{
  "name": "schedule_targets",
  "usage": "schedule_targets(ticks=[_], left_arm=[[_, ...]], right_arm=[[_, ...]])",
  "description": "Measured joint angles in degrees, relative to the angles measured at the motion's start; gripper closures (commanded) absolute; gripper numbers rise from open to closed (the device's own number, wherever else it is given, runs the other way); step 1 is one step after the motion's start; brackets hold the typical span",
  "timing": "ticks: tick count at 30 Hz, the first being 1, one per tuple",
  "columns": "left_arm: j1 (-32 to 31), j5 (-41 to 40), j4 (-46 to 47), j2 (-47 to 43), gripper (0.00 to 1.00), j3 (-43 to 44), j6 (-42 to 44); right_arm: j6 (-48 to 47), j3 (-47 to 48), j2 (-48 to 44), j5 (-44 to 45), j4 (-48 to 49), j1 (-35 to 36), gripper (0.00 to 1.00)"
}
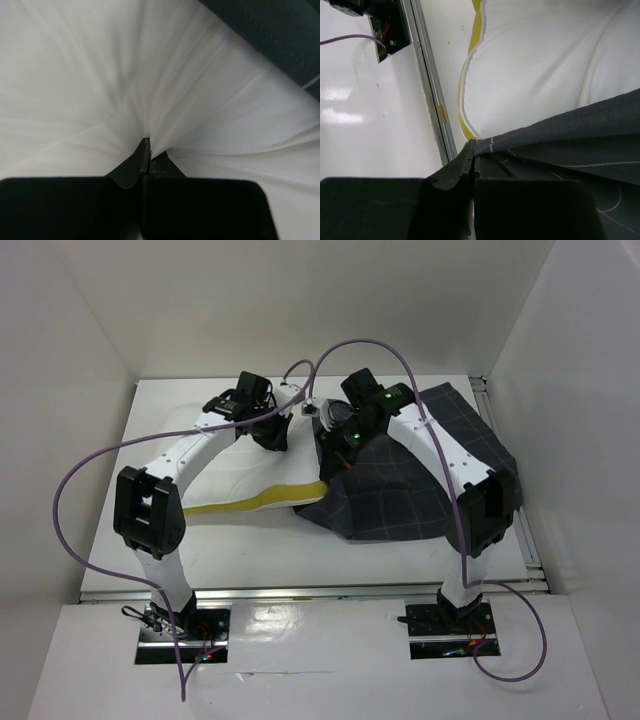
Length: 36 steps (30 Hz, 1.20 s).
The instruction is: Put the pillow into the pillowcase
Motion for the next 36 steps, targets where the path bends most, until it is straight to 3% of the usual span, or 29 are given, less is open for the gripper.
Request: schedule_targets(ticks=[9, 18, 27, 36], left_arm=[[-2.05, -4.98, 4.85, 1.64, 1.0, -1.33, -10.05], [-2.86, -6.03, 12.61, 2.14, 1.0, -8.5, -16.7], [-2.78, -3.39, 19.21, 1.7, 1.0, -14.32, -21.84], [-2.64, -0.7, 20.55, -4.28, 1.0, -19.89, -24.26]], right_arm=[[2.38, 2.54, 2.12, -0.76, 0.2, 0.09, 1.0], [4.15, 4.0, 2.12, -0.46, 0.39, 0.26, 1.0], [6.23, 4.0, 2.69, 0.48, 1.2, 0.44, 1.0], [9.18, 3.37, 7.15, 0.79, 3.65, 0.9, 1.0]])
